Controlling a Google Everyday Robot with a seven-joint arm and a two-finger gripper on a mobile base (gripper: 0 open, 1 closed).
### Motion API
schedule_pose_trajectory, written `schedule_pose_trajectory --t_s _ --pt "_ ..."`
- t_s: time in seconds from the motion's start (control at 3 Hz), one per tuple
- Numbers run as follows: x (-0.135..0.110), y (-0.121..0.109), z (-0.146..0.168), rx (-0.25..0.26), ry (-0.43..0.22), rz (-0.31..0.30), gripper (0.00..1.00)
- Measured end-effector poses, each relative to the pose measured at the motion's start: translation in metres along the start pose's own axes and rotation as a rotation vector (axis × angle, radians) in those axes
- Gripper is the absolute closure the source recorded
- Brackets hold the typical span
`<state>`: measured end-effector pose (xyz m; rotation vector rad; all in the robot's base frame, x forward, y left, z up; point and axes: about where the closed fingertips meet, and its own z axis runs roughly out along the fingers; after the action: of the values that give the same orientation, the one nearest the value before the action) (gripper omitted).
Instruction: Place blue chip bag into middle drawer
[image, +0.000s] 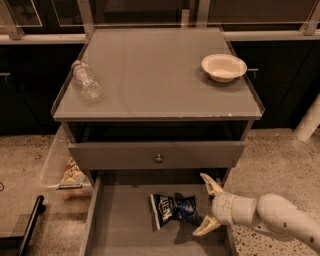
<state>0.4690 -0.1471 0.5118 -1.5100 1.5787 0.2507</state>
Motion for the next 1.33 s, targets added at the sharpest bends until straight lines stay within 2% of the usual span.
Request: schedule_pose_trajectory --t_s 0.67,1.0,1.33 --pt "-0.022 -0.019 -0.057 0.044 0.028 -0.082 0.0" --pt "-0.033 -0.029 -0.076 0.059 0.042 -0.116 0.0" --pt "-0.039 -0.035 -0.085 0.06 0.036 -0.126 0.0"
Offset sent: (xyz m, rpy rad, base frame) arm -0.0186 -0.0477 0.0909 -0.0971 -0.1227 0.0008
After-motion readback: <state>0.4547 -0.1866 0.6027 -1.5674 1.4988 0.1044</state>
